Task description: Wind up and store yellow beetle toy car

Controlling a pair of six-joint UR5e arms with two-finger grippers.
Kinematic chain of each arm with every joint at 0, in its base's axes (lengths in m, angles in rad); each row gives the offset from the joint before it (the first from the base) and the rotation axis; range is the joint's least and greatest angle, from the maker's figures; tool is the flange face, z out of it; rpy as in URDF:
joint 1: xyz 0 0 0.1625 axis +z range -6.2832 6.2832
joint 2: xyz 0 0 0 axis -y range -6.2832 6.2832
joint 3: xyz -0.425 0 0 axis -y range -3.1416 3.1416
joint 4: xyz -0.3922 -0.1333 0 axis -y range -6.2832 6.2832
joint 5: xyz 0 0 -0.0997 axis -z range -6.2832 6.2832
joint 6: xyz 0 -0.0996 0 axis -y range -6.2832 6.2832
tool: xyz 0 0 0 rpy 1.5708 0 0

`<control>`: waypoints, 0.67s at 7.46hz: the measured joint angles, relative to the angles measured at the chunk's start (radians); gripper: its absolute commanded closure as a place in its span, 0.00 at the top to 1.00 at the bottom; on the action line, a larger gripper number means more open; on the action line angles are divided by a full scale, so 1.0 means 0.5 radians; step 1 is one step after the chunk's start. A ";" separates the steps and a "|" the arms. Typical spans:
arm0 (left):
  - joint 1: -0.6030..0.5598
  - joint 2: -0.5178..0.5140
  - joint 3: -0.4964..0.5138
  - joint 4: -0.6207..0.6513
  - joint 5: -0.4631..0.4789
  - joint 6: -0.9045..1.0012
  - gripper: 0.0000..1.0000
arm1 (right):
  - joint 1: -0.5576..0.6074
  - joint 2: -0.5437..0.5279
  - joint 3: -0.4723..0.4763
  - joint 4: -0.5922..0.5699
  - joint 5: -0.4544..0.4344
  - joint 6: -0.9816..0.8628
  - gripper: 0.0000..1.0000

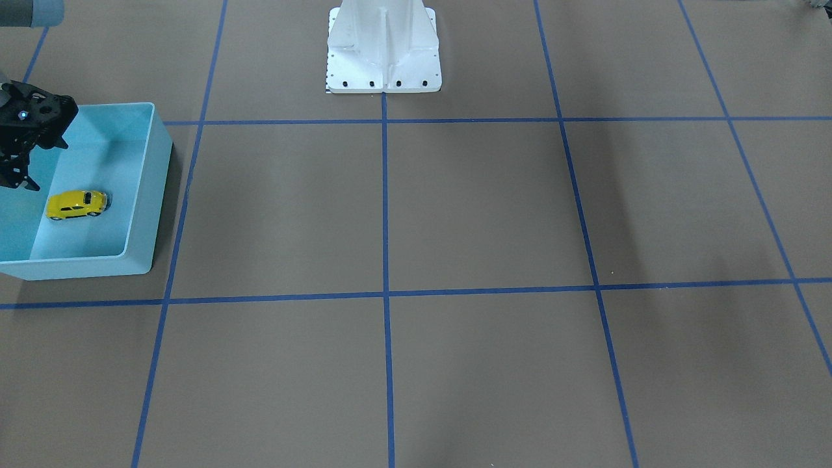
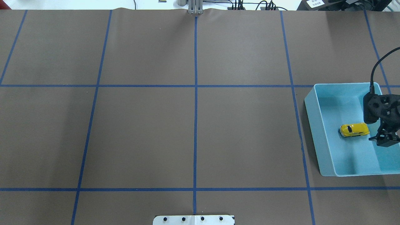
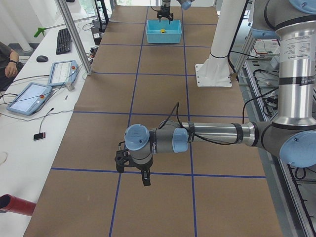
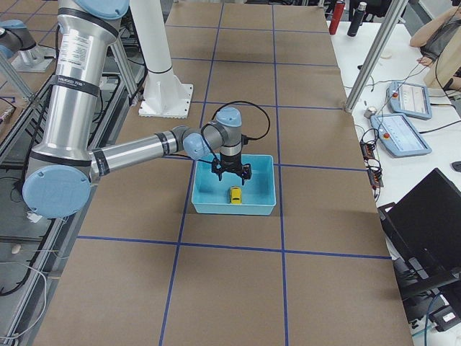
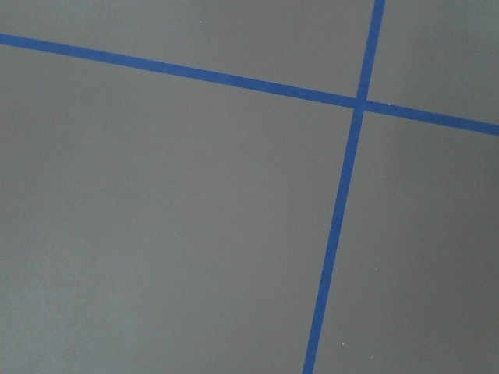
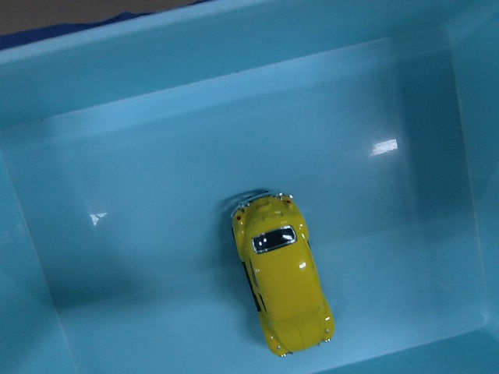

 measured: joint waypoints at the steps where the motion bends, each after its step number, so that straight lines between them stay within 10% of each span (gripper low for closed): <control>1: 0.000 0.000 0.000 0.000 0.007 0.001 1.00 | 0.064 0.027 -0.019 -0.031 0.047 0.000 1.00; 5: 0.000 0.000 0.000 0.000 0.011 0.003 1.00 | 0.868 0.358 -0.392 -0.524 0.426 0.018 1.00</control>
